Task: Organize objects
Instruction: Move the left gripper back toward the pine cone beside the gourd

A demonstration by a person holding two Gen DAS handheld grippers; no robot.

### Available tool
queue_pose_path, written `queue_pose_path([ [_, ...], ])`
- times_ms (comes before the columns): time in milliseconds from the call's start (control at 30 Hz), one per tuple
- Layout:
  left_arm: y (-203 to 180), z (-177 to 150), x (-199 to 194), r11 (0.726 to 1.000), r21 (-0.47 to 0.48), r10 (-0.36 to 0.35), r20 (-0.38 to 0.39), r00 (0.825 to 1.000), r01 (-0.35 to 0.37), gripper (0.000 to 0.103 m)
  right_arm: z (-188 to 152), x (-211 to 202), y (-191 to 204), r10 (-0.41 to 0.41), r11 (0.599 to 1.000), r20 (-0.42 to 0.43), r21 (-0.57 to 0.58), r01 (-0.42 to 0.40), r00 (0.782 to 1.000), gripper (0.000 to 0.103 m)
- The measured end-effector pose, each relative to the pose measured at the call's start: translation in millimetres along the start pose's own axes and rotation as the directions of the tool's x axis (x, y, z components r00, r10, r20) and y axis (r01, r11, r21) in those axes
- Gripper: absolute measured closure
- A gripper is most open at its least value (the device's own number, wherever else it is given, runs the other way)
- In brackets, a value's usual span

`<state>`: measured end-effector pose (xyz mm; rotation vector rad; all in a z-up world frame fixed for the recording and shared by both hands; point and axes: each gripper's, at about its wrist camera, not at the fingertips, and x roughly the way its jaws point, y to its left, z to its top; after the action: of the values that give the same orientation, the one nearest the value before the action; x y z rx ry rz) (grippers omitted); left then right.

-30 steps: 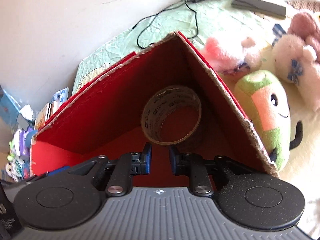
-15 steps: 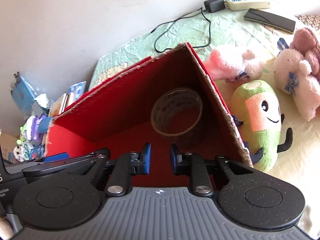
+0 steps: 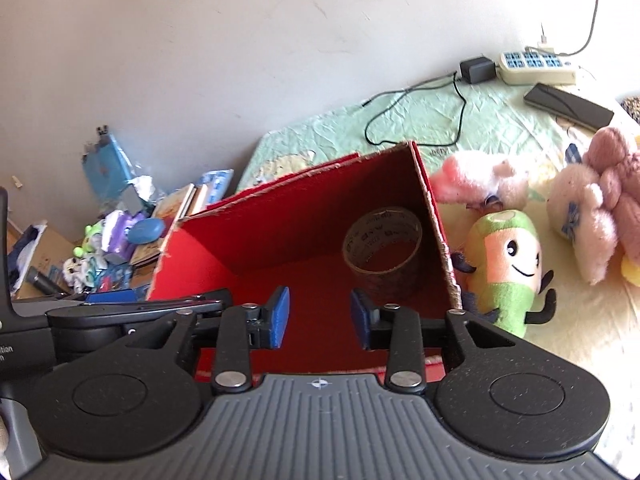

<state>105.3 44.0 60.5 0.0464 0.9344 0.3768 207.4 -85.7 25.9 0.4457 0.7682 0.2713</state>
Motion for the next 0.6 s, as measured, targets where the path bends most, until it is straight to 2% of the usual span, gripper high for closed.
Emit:
queue_pose_path([
  [300,-11,-29,-40,0.998,-0.041,0.043,0.011,0.999,-0.043,0.003,-18,-33,-10,0.064,0.998,-0.002,-0.03,-0.064,0.998,0.066],
  [600,-25,-60,-57,0.994,-0.078,0.069,-0.022,0.997,-0.07,0.003,-38,-52,-22,0.114,0.993,-0.039,-0.04,-0.115,0.993,0.064],
])
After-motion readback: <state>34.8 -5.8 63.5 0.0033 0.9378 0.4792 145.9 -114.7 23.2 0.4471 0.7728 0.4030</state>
